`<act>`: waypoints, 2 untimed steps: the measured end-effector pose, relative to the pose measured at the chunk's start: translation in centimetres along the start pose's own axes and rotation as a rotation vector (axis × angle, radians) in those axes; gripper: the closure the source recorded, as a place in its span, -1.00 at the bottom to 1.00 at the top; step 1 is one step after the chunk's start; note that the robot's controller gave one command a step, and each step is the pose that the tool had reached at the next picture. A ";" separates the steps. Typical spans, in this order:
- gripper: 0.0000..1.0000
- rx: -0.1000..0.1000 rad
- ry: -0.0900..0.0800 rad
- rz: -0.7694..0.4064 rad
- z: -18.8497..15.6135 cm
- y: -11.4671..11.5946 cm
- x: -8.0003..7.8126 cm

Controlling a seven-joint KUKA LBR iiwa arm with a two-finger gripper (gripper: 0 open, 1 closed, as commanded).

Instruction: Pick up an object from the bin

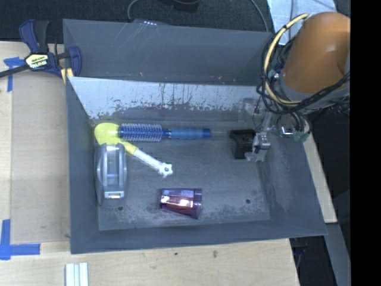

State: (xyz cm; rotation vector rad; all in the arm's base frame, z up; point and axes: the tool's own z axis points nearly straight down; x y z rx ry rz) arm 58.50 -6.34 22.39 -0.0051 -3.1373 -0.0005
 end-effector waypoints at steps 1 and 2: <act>-1.00 0.001 -0.008 -0.001 -0.5 0.0 -0.1; -1.00 0.001 -0.012 -0.096 2.7 -1.2 -1.1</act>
Offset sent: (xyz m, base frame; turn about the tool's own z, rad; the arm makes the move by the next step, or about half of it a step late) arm 0.0249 -0.0363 -0.0953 -0.2674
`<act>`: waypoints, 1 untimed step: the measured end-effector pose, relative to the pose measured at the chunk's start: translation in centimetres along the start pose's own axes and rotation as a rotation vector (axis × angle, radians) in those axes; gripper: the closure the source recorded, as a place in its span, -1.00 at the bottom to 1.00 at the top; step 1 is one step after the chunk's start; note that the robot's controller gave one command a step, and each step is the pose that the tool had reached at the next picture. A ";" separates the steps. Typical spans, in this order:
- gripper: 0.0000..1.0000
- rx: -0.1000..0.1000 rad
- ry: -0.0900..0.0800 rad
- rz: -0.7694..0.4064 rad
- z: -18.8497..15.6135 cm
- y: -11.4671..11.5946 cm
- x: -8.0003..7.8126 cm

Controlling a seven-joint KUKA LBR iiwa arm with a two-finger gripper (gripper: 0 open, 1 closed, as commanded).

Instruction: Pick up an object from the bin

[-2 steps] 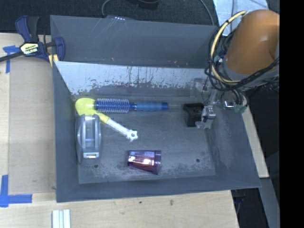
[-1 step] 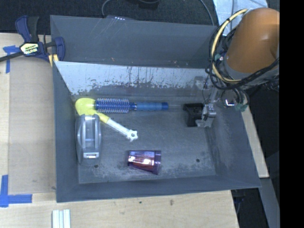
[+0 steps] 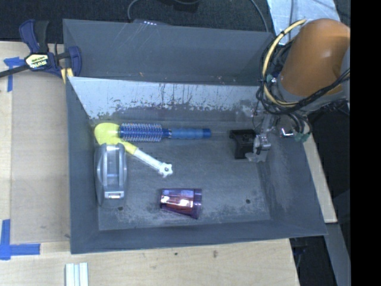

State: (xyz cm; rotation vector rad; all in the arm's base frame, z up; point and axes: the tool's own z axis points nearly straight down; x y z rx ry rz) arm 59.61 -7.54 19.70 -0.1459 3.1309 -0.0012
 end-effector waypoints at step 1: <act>-1.00 0.000 0.000 0.038 4.6 0.0 -0.8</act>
Offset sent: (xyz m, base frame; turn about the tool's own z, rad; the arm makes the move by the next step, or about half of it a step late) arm 0.0169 -0.0127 -0.1006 -0.0536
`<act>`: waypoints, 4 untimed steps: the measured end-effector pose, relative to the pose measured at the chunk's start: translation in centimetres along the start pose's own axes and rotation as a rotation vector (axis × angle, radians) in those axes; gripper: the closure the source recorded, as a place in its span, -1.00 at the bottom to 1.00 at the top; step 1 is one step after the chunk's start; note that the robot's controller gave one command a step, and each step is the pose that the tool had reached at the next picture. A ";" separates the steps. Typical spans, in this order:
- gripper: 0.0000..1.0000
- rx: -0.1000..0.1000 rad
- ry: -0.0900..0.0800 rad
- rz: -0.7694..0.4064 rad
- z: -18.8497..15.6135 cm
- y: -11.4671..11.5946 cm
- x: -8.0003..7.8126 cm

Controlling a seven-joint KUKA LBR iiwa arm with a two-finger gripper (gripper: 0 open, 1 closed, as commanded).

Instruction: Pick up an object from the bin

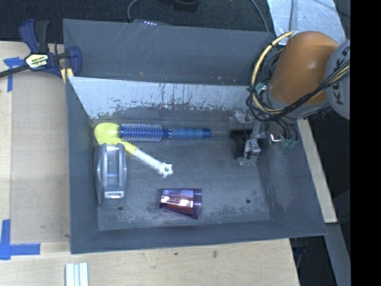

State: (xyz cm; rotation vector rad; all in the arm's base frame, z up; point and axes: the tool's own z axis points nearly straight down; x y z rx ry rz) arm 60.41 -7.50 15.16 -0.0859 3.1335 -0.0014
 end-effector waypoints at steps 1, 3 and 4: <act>-1.00 0.000 0.001 0.028 3.2 -0.6 -0.4; -1.00 -0.001 -0.003 0.040 3.1 -3.1 -1.6; -1.00 0.001 -0.002 -0.092 -0.3 -4.0 -0.6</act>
Offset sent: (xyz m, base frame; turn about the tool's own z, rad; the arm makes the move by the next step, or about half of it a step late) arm 0.0114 -0.0141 -0.0239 0.1582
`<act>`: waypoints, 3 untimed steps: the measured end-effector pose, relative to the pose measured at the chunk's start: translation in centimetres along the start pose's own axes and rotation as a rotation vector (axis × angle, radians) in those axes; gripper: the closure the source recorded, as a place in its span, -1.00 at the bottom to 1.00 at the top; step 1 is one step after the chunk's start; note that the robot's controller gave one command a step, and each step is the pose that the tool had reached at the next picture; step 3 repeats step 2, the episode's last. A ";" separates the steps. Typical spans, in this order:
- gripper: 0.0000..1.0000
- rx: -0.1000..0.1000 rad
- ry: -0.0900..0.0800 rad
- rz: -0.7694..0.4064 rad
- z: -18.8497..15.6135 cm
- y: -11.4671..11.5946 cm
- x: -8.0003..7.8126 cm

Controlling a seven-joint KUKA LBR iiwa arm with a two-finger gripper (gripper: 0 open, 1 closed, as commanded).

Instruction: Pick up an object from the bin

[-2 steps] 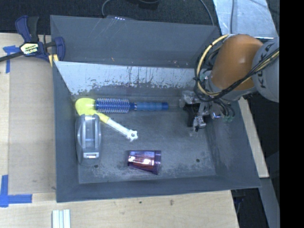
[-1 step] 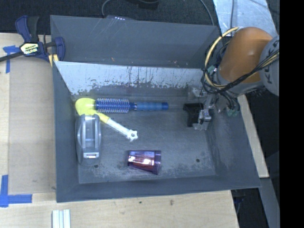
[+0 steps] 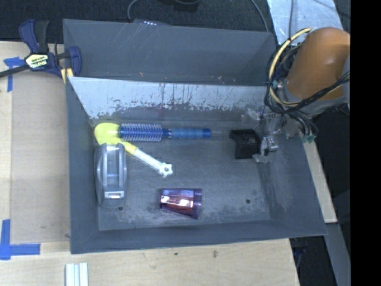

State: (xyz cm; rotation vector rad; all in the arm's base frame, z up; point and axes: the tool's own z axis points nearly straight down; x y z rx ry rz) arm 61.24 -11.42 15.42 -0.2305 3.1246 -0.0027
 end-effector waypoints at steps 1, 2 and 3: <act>-1.00 0.002 -0.007 -0.191 1.9 0.5 1.1; 1.00 0.001 -0.004 0.010 5.6 0.0 0.7; 1.00 0.001 -0.004 0.010 5.6 0.0 0.7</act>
Offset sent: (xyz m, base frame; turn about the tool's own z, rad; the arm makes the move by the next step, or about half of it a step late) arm -0.0077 -0.0003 -0.0569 0.0095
